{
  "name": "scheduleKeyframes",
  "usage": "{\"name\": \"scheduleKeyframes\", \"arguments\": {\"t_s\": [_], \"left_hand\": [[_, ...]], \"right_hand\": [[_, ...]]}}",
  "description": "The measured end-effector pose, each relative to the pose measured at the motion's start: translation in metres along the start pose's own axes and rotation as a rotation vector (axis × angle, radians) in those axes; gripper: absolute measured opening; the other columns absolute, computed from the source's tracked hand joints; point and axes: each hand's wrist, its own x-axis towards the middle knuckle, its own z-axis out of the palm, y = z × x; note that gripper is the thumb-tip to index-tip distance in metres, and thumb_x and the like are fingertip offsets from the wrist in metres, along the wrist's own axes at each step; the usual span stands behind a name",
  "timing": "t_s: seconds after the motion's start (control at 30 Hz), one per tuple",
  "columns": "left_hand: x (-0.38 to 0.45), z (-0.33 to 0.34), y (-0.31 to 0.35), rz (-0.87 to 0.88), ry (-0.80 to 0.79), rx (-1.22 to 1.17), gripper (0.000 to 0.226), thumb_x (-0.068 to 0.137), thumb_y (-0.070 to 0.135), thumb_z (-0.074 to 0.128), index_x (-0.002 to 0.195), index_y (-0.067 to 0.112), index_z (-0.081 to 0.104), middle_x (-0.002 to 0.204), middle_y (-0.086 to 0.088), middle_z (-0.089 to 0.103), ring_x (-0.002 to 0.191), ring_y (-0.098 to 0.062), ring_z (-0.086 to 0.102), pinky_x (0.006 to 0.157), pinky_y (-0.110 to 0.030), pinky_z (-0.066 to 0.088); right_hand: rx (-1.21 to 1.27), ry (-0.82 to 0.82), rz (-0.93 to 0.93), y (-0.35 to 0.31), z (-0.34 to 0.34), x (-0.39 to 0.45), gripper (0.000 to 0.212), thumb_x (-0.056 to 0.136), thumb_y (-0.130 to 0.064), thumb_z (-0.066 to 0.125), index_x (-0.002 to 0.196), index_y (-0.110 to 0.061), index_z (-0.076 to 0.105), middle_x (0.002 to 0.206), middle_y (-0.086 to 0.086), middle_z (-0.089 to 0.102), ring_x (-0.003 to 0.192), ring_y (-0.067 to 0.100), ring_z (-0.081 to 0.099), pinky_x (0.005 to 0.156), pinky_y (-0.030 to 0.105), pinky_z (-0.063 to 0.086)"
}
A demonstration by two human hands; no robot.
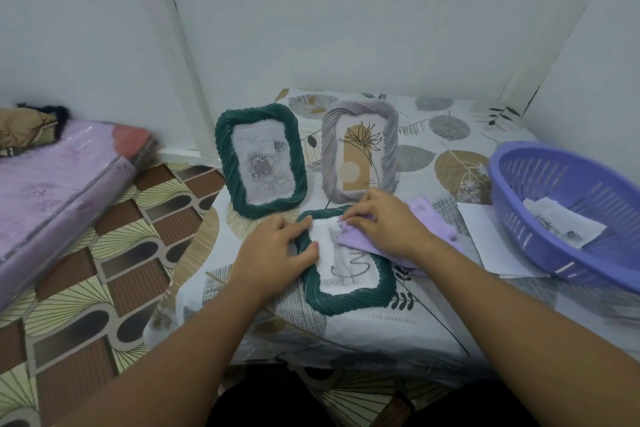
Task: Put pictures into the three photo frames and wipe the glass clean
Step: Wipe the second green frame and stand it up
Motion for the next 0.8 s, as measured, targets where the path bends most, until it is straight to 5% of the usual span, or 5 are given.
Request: {"name": "scheduleKeyframes", "arguments": {"t_s": [0.13,0.8], "left_hand": [[0.000,-0.001,0.000,-0.003,-0.007,0.003,0.060,0.084,0.064,0.055,0.140,0.040,0.057,0.095,0.014,0.047,0.094,-0.007,0.047,0.083,-0.032,0.047],[0.001,-0.001,0.000,0.007,-0.010,0.005,0.062,0.083,0.065,0.053,0.139,0.039,0.059,0.095,0.013,0.048,0.094,-0.008,0.048,0.083,-0.032,0.046]], "right_hand": [[-0.015,0.002,0.012,-0.010,0.003,0.008,0.016,0.097,-0.038,0.065,0.106,-0.037,0.078,0.090,-0.014,0.046,0.087,0.009,0.050,0.087,0.040,0.048],[0.013,0.046,0.004,-0.011,0.006,0.006,0.014,0.095,-0.035,0.069,0.104,-0.034,0.079,0.089,-0.010,0.052,0.087,0.009,0.052,0.088,0.041,0.048]]}}
